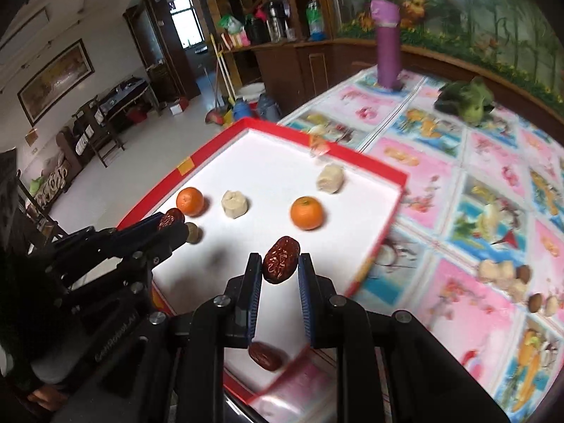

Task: Organize fruits
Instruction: 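Carry both red dates over the white tray and open both tools, then move both open tools back over the remaining fruit pile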

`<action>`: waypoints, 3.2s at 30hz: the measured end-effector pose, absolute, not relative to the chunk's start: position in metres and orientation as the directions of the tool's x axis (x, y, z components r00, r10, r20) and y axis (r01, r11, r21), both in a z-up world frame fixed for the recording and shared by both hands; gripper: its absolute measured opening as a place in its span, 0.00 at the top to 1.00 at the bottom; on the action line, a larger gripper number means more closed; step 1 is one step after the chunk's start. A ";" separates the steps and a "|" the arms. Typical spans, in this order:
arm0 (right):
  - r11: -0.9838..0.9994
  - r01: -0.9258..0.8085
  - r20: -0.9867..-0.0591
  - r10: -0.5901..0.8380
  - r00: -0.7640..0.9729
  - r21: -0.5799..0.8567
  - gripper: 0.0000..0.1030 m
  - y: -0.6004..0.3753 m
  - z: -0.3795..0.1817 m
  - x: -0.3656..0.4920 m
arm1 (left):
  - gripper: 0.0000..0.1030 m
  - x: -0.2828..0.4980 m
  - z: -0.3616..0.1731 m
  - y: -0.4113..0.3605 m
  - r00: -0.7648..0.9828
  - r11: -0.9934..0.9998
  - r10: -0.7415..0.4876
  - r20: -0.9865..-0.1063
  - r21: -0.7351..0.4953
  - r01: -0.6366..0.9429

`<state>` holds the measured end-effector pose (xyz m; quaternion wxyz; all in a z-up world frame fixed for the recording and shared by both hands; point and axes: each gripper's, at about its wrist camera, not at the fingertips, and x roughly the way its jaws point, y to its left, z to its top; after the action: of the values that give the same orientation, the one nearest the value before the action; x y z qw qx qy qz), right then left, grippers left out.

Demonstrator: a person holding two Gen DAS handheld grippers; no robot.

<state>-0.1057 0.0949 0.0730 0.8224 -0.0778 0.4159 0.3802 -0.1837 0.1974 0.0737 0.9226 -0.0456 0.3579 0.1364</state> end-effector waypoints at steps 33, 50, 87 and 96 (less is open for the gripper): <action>0.717 -0.667 -0.816 0.501 0.290 0.204 0.67 0.109 0.033 -0.090 | 0.80 -0.151 0.037 0.208 0.620 0.948 0.280 -0.733 0.110 -0.298; 0.750 -0.635 -0.723 0.543 0.427 0.188 0.59 0.030 0.073 -0.090 | 0.21 -0.153 0.060 0.186 0.644 0.941 0.316 -0.696 0.142 -0.308; 0.901 -0.390 -0.756 0.387 0.528 0.189 0.59 -0.149 0.043 -0.021 | 0.15 -0.051 0.050 0.015 0.589 0.984 0.056 -0.806 0.146 0.106; 0.901 -0.396 -0.769 0.376 0.518 0.174 0.60 -0.141 0.034 -0.007 | 0.15 -0.014 0.028 0.009 0.537 0.980 0.024 -0.843 0.126 0.154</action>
<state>-0.0066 -0.1406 0.0339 0.8710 -0.0118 0.4383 0.2216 -0.0145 0.0085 0.0283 0.8717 0.0930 0.4796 -0.0373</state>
